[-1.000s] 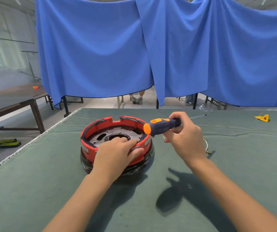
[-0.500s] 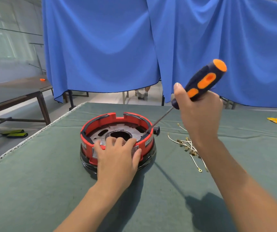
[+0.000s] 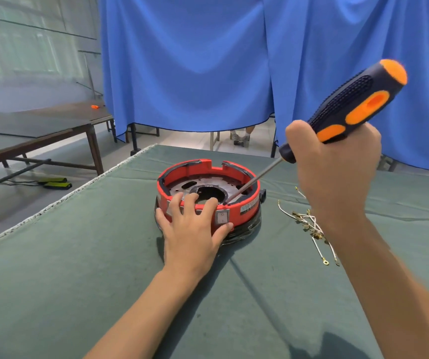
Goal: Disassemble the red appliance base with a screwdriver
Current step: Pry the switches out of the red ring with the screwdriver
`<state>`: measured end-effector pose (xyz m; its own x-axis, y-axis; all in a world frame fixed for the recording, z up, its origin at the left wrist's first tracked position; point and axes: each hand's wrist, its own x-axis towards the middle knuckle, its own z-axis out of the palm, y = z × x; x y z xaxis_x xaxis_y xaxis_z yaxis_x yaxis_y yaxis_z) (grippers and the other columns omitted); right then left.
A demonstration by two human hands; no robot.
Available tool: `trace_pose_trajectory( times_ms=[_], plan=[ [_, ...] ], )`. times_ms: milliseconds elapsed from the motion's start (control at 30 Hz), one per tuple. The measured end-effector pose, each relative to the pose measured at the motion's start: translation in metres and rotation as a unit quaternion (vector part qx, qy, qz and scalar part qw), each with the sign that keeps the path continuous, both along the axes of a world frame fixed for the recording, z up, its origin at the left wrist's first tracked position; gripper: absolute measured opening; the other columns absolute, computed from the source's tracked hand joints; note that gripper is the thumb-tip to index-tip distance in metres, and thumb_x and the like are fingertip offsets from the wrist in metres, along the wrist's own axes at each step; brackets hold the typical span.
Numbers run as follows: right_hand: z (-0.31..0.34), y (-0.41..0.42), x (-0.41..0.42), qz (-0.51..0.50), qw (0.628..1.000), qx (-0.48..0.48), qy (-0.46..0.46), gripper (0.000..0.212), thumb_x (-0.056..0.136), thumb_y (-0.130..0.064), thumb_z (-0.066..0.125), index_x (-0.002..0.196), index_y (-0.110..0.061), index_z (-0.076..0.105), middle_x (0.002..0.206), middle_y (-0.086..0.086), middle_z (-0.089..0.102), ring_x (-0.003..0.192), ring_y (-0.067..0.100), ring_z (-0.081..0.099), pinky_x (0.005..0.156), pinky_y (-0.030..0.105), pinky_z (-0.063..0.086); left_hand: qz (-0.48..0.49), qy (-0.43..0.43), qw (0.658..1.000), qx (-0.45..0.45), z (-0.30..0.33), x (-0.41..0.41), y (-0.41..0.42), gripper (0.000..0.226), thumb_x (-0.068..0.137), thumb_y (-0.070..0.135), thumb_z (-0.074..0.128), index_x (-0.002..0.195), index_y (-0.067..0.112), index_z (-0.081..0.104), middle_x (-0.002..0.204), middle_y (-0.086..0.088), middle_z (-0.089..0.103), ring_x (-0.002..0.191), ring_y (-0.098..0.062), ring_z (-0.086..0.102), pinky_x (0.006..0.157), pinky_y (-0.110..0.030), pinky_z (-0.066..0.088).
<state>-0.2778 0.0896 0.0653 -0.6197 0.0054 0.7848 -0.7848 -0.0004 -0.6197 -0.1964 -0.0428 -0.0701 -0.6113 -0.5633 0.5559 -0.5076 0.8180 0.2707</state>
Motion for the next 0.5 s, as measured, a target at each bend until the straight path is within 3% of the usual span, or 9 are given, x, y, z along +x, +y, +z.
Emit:
trace_pose_trajectory(
  times_ms=[67, 167, 333, 400, 500],
  plan=[
    [0.003, 0.001, 0.009, 0.004, 1.000, -0.002, 0.013, 0.025, 0.064, -0.023, 0.056, 0.049, -0.011, 0.039, 0.043, -0.001, 0.047, 0.043, 0.011, 0.036, 0.043, 0.021, 0.031, -0.011, 0.003, 1.000, 0.020, -0.002, 0.001, -0.003, 0.047, 0.083, 0.060, 0.051, 0.122, 0.033, 0.053, 0.131, -0.002, 0.044, 0.131, -0.027, 0.024, 0.105, -0.060, 0.023],
    [0.005, -0.001, 0.022, -0.008, 1.000, 0.005, 0.016, 0.026, 0.063, -0.023, 0.055, 0.057, 0.002, 0.051, 0.051, 0.011, 0.058, 0.050, 0.025, 0.046, 0.046, 0.031, 0.037, -0.021, 0.029, 0.999, 0.030, -0.003, 0.002, -0.003, 0.047, 0.083, 0.059, 0.053, 0.122, 0.032, 0.054, 0.129, -0.002, 0.046, 0.131, -0.026, 0.024, 0.103, -0.058, 0.026],
    [0.011, -0.006, 0.028, -0.032, 0.999, 0.013, -0.002, 0.029, 0.063, -0.024, 0.056, 0.053, -0.011, 0.032, 0.053, 0.015, 0.050, 0.052, 0.029, 0.053, 0.047, 0.032, 0.041, -0.036, 0.050, 0.997, 0.035, -0.005, 0.003, -0.004, 0.046, 0.082, 0.055, 0.059, 0.119, 0.029, 0.057, 0.126, -0.001, 0.049, 0.132, -0.026, 0.025, 0.105, -0.057, 0.025],
    [0.013, -0.009, 0.031, -0.031, 0.999, 0.020, -0.006, 0.029, 0.062, -0.024, 0.055, 0.053, -0.010, 0.032, 0.053, 0.017, 0.053, 0.056, 0.034, 0.057, 0.048, 0.035, 0.045, -0.040, 0.050, 0.997, 0.035, -0.006, 0.005, -0.005, 0.046, 0.082, 0.055, 0.058, 0.119, 0.029, 0.056, 0.126, -0.001, 0.049, 0.132, -0.026, 0.025, 0.105, -0.057, 0.024],
    [0.013, -0.014, 0.038, -0.046, 0.998, 0.043, 0.008, 0.027, 0.061, -0.026, 0.054, 0.051, -0.013, 0.032, 0.054, 0.015, 0.054, 0.051, 0.027, 0.051, 0.048, 0.032, 0.042, -0.044, 0.047, 0.997, 0.033, -0.005, 0.006, -0.004, 0.045, 0.081, 0.055, 0.059, 0.117, 0.028, 0.056, 0.125, -0.002, 0.050, 0.132, -0.027, 0.026, 0.104, -0.058, 0.023]
  ],
)
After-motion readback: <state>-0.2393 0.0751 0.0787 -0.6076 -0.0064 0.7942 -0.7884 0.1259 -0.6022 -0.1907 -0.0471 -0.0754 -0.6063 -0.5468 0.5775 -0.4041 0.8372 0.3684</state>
